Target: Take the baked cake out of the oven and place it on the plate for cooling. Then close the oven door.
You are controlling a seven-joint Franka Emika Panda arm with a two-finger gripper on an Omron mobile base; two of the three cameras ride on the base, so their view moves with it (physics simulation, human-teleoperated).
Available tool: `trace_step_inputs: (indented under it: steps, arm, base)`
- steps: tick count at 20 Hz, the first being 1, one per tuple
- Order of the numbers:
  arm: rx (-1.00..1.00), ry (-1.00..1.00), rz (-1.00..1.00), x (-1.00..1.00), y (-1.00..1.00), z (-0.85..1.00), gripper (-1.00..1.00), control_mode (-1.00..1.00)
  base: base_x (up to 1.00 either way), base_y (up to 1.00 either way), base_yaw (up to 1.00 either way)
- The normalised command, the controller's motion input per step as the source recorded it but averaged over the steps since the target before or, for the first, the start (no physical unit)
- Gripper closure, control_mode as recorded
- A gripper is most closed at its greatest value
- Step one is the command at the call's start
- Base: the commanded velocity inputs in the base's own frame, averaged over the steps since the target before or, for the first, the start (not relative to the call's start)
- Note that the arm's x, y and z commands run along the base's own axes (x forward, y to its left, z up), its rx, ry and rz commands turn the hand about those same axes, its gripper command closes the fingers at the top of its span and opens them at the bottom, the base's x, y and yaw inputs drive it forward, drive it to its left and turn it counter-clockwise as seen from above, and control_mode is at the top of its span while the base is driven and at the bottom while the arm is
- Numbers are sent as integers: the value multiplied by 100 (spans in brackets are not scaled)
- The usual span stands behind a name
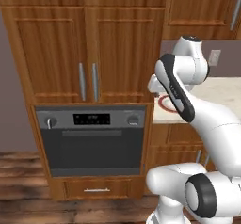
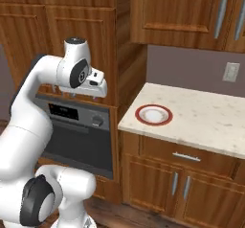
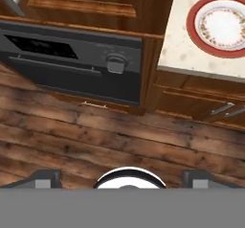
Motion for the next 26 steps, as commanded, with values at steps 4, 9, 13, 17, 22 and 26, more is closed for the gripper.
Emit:
trace_step_inputs:
  steps: [4, 9, 13, 17, 22, 26]
  arm:
    - [0, 0, 0, 0, 0, 0, -100, 100]
    - [0, 0, 0, 0, 0, 0, -100, 100]
    - [0, 0, 0, 0, 0, 0, -100, 100]
    - [0, 0, 0, 0, 0, 0, -100, 100]
    - [0, 0, 0, 0, 0, 0, -100, 100]
    - [0, 0, 0, 0, 0, 0, -100, 100]
  base:
    - [3, -48, 66]
    - [0, -63, 68]
    - [0, -64, 58]
    - [4, -71, 47]
    - [7, -69, 37]
    - [1, -61, 27]
